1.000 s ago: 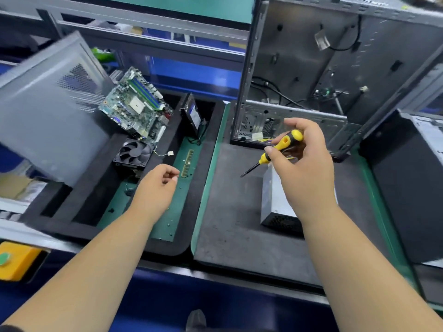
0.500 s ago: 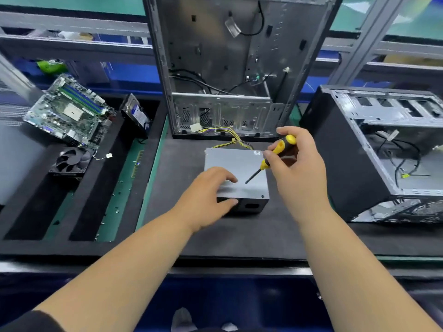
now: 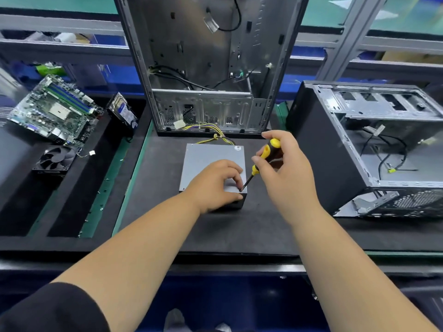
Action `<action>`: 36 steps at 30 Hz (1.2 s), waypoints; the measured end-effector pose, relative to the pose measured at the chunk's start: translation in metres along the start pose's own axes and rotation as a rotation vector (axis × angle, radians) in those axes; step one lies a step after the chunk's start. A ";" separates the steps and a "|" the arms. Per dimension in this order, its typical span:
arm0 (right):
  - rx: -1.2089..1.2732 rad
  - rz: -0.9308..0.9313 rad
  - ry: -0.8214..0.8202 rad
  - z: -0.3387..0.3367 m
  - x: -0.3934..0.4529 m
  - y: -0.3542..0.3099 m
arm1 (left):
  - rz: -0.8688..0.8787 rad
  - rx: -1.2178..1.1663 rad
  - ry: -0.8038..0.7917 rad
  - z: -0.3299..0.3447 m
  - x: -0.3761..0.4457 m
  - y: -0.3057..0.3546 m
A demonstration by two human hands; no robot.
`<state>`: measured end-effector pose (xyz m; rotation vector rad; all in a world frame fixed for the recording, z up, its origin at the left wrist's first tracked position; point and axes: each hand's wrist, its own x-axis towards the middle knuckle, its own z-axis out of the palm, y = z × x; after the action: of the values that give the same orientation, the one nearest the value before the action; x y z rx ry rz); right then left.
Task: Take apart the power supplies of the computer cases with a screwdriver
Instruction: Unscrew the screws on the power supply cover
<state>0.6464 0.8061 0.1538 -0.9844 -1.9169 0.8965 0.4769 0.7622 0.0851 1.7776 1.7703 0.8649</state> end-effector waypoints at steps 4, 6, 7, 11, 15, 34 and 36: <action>-0.009 -0.030 -0.027 -0.001 0.000 -0.001 | -0.017 -0.034 0.007 0.002 0.002 -0.001; -0.023 -0.048 -0.047 -0.001 0.002 -0.003 | -0.022 -0.043 0.016 0.001 0.004 0.000; -0.030 -0.055 -0.060 -0.002 0.002 -0.003 | -0.017 -0.043 0.019 0.000 0.004 0.000; -0.060 -0.067 -0.119 -0.005 0.003 -0.004 | -0.005 -0.048 0.019 0.001 0.004 -0.001; -0.136 -0.073 -0.219 -0.008 0.008 -0.008 | -0.017 -0.055 0.032 0.002 0.003 -0.001; -0.114 -0.056 -0.133 -0.010 0.017 -0.012 | 0.001 -0.005 0.024 0.003 0.009 -0.005; -0.129 -0.069 -0.125 -0.009 0.017 -0.014 | -0.002 -0.006 0.023 0.003 0.008 -0.006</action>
<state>0.6433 0.8171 0.1752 -0.9499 -2.1232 0.8202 0.4749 0.7711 0.0795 1.7682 1.7824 0.8926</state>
